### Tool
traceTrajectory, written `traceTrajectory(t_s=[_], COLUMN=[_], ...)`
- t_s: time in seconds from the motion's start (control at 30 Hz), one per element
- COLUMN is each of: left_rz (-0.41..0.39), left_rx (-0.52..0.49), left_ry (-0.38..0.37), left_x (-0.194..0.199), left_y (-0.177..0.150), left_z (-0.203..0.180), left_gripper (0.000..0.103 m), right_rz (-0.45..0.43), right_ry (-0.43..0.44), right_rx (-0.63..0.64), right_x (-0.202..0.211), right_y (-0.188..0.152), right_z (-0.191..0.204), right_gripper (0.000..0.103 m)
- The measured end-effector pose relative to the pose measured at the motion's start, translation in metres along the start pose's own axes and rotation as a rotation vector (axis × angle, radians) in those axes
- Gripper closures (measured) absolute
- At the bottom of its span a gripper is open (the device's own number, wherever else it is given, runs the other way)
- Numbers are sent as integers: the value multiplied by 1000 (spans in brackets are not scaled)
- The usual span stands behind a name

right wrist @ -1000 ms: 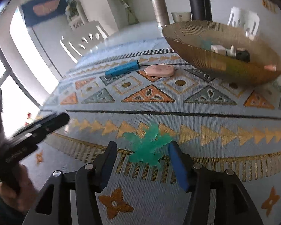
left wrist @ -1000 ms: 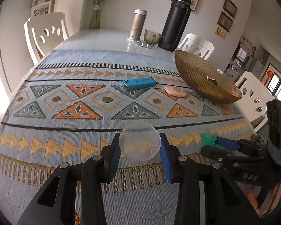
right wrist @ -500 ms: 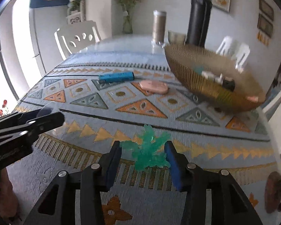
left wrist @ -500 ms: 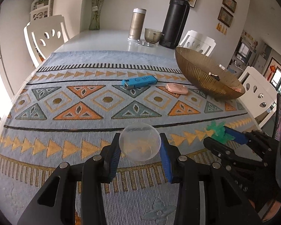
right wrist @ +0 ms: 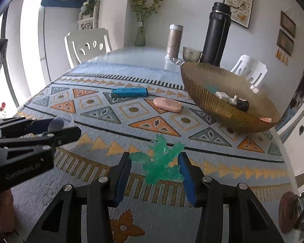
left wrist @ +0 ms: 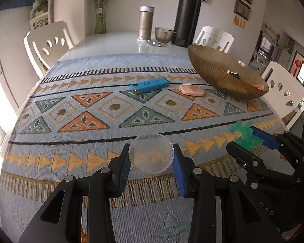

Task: Organize rigid objects
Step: 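Carry the cup and teal toy over the amber bowl and open both tools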

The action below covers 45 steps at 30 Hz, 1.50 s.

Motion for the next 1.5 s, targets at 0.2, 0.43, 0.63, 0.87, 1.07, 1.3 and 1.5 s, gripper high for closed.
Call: traceTrajectory(t_s=[0.2, 0.43, 0.63, 0.87, 1.07, 1.3, 1.5], left_rz=[-23, -143, -247, -275, -192, -97, -83], left_rx=[-18, -126, -164, -168, -190, -183, -176], left_ry=[-39, -38, -71, -167, -208, -238, -252], left_x=[8, 33, 38, 13, -43, -82, -83], left_y=[25, 92, 153, 212, 219, 206, 204], left_z=[-9, -25, -45, -73, -102, -111, -110], left_gripper=[67, 67, 67, 67, 67, 67, 65], right_rz=[-23, -18, -173, -259, -166, -101, -67], right_ry=[46, 77, 5, -80, -131, -166, -110], right_rx=[-78, -180, -218, -359, -501, -520, -543], right_x=[8, 20, 60, 65, 22, -5, -19], right_y=[5, 32, 92, 139, 137, 129, 129], right_z=[-14, -46, -78, -126, -167, -180, -187], right_gripper=[57, 57, 57, 57, 57, 57, 55])
Point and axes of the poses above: each gripper's, at about its wrist camera, not at the fingertips, and x roughly against the way its jaws point, z to its left, y to its top, the point moved 3 cm from there along -x, roughly the way its jaws point, and after that the axes turned 9 degrees about -x, right-handed, at the moved point
